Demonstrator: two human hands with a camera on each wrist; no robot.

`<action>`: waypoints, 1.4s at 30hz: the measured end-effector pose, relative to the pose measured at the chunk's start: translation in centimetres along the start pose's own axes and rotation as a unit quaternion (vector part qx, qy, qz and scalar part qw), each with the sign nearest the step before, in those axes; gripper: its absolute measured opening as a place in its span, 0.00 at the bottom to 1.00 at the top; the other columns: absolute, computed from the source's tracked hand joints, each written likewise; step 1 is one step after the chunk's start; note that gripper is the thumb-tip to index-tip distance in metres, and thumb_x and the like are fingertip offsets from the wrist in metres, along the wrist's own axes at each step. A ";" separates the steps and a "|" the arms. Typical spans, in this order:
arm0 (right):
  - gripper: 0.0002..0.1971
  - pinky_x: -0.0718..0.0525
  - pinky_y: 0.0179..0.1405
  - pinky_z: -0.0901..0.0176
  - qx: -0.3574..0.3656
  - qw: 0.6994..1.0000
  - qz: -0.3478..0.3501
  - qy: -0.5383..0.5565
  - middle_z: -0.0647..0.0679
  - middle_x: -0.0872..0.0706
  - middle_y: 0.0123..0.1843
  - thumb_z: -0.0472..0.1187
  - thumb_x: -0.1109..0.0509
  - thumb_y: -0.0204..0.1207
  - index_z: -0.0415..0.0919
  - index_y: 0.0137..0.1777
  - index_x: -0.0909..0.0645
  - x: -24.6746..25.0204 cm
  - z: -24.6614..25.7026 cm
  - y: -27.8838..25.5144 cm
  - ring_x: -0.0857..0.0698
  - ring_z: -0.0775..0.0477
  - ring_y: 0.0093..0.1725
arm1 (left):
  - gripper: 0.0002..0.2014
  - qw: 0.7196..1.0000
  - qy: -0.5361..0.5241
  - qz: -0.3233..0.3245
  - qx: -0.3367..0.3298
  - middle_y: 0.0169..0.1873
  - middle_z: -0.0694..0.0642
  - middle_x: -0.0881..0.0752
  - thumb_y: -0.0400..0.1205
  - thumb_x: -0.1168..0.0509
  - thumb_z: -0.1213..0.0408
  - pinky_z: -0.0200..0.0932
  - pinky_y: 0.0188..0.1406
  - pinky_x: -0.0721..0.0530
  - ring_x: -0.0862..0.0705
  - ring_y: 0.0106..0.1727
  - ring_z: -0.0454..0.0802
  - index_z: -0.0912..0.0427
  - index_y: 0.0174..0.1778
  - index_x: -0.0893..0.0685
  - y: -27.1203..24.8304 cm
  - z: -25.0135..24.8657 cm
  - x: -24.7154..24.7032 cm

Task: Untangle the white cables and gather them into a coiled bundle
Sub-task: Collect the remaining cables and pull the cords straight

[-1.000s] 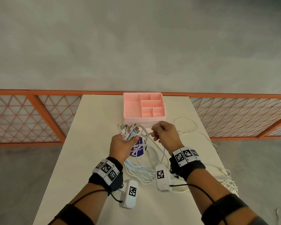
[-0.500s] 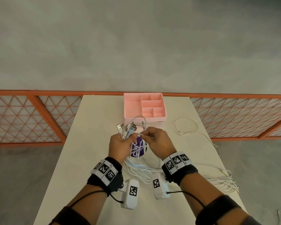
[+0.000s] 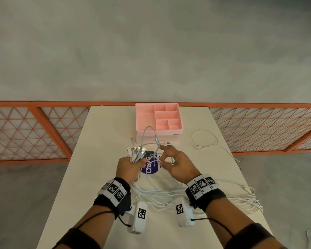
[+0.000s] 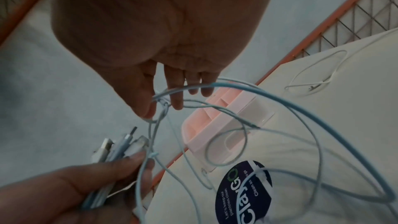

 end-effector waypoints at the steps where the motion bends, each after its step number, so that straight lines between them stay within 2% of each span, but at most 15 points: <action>1: 0.14 0.42 0.71 0.83 -0.003 1.000 -0.004 -0.006 0.50 0.22 0.76 0.33 0.26 0.76 0.56 0.40 0.19 0.0 -0.2 0.1 0.36 0.55 0.83 | 0.09 1.000 0.001 -0.002 -0.006 0.14 0.44 0.25 0.77 0.23 0.66 0.37 0.20 0.33 0.33 0.15 0.43 0.62 0.34 0.14 -0.2 0.1 -0.1; 5: 0.17 0.34 0.79 0.58 0.022 0.999 -0.015 -0.038 0.48 0.22 0.76 0.34 0.26 0.76 0.61 0.39 0.22 0.1 -0.3 0.0 0.32 0.50 0.82 | 0.04 0.992 -0.020 -0.054 -0.115 0.21 0.40 0.18 0.77 0.22 0.66 0.38 0.26 0.25 0.23 0.22 0.38 0.55 0.39 0.11 -0.9 -2.4 -0.1; 7: 0.17 0.31 0.78 0.55 0.033 0.998 0.001 -0.046 0.50 0.22 0.76 0.34 0.26 0.76 0.60 0.38 0.21 -0.2 0.3 -0.2 0.30 0.53 0.80 | 0.06 0.986 -0.020 -0.046 -0.159 0.31 0.42 0.11 0.77 0.23 0.67 0.32 0.31 0.19 0.16 0.28 0.34 0.51 0.42 0.11 -1.0 -3.7 -0.3; 9: 0.13 0.27 0.74 0.57 0.054 0.998 0.021 -0.023 0.52 0.20 0.74 0.32 0.26 0.76 0.53 0.39 0.19 -0.8 0.9 -0.4 0.25 0.58 0.75 | 0.07 0.985 0.008 -0.016 -0.174 0.34 0.43 0.10 0.77 0.23 0.67 0.27 0.32 0.20 0.14 0.31 0.32 0.49 0.42 0.11 -0.9 -4.3 -1.1; 12: 0.06 0.27 0.75 0.55 0.075 0.996 0.044 0.030 0.55 0.19 0.73 0.31 0.26 0.74 0.43 0.42 0.16 -1.8 1.5 -0.7 0.23 0.59 0.73 | 0.06 0.990 0.021 0.006 -0.141 0.25 0.42 0.15 0.78 0.24 0.69 0.30 0.22 0.25 0.20 0.21 0.33 0.53 0.40 0.12 -0.3 -3.8 -1.5; 15: 0.02 0.25 0.75 0.52 0.070 0.994 0.060 0.059 0.56 0.19 0.73 0.30 0.25 0.74 0.36 0.43 0.15 -1.9 1.6 -0.8 0.21 0.57 0.72 | 0.04 0.993 0.004 0.005 -0.116 0.18 0.42 0.19 0.79 0.25 0.69 0.36 0.21 0.28 0.25 0.17 0.35 0.56 0.41 0.12 0.1 -3.1 -1.0; 20: 0.05 0.18 0.64 0.61 0.028 0.991 0.054 0.120 0.54 0.15 0.67 0.26 0.27 0.74 0.35 0.40 0.17 -1.4 1.6 -1.1 0.16 0.55 0.66 | 0.04 0.993 -0.039 0.041 -0.106 0.14 0.41 0.22 0.79 0.25 0.71 0.27 0.17 0.30 0.26 0.15 0.34 0.59 0.42 0.14 -0.7 -2.9 -1.3; 23: 0.10 0.15 0.52 0.64 -0.018 0.989 0.018 0.148 0.47 0.09 0.56 0.25 0.30 0.75 0.40 0.37 0.18 -1.0 1.2 -0.5 0.11 0.53 0.55 | 0.03 0.991 -0.021 0.058 -0.119 0.19 0.43 0.17 0.78 0.25 0.71 0.26 0.17 0.29 0.23 0.17 0.34 0.60 0.45 0.11 -1.1 -3.0 -1.8; 25: 0.10 0.17 0.37 0.64 -0.053 0.987 0.005 0.150 0.42 0.09 0.42 0.26 0.30 0.75 0.40 0.36 0.20 -0.8 0.7 -0.2 0.13 0.53 0.37 | 0.03 0.993 -0.007 0.038 -0.113 0.20 0.43 0.16 0.78 0.24 0.69 0.30 0.18 0.28 0.23 0.18 0.34 0.59 0.45 0.10 -0.8 -2.7 -1.6; 27: 0.10 0.25 0.28 0.65 -0.070 0.986 0.008 0.151 0.45 0.17 0.28 0.25 0.31 0.73 0.39 0.35 0.22 -0.7 0.4 -0.4 0.23 0.54 0.25 | 0.04 0.995 -0.005 -0.002 -0.095 0.15 0.42 0.21 0.78 0.24 0.67 0.37 0.20 0.31 0.29 0.15 0.36 0.57 0.39 0.11 -0.4 -2.3 -0.8; 29: 0.12 0.30 0.28 0.67 -0.076 0.987 -0.001 0.142 0.54 0.24 0.23 0.26 0.32 0.72 0.41 0.32 0.23 -0.4 0.0 -0.7 0.29 0.57 0.24 | 0.09 0.997 -0.025 -0.043 -0.062 0.13 0.43 0.25 0.79 0.24 0.65 0.37 0.20 0.32 0.31 0.15 0.41 0.57 0.34 0.14 0.2 -1.8 0.1; 32: 0.09 0.30 0.29 0.66 -0.084 0.992 -0.004 0.093 0.56 0.25 0.23 0.31 0.29 0.74 0.39 0.33 0.20 0.4 -0.6 -1.0 0.30 0.59 0.25 | 0.11 0.992 -0.064 -0.106 -0.024 0.20 0.50 0.24 0.80 0.25 0.64 0.37 0.18 0.29 0.29 0.21 0.50 0.58 0.32 0.17 0.9 -1.0 1.8; 36: 0.08 0.22 0.40 0.67 -0.100 0.995 -0.023 0.000 0.50 0.12 0.33 0.40 0.26 0.77 0.44 0.36 0.14 2.1 -1.5 -0.9 0.19 0.61 0.33 | 0.10 0.991 -0.073 -0.116 0.008 0.24 0.55 0.25 0.78 0.23 0.62 0.39 0.20 0.28 0.30 0.22 0.53 0.61 0.37 0.16 1.4 0.1 2.3; 38: 0.08 0.23 0.36 0.65 -0.099 0.992 -0.070 0.031 0.52 0.14 0.29 0.39 0.27 0.78 0.41 0.38 0.15 3.5 -1.1 -0.4 0.20 0.61 0.28 | 0.09 0.994 -0.059 -0.097 0.005 0.20 0.52 0.26 0.77 0.23 0.63 0.38 0.20 0.28 0.31 0.21 0.52 0.60 0.36 0.15 1.2 0.1 1.7; 42: 0.10 0.23 0.28 0.62 -0.072 0.975 -0.108 0.181 0.43 0.15 0.31 0.37 0.34 0.84 0.38 0.40 0.20 5.0 2.0 1.0 0.19 0.47 0.28 | 0.09 0.996 -0.049 -0.073 -0.032 0.12 0.42 0.28 0.78 0.23 0.63 0.38 0.24 0.30 0.32 0.21 0.49 0.60 0.35 0.14 0.6 -0.7 0.6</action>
Point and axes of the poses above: each hand's wrist, its own y-axis towards the middle knuckle, its own x-axis out of the back of the hand, z = x × y, the point moved 7 cm from there along y, towards the middle knuckle
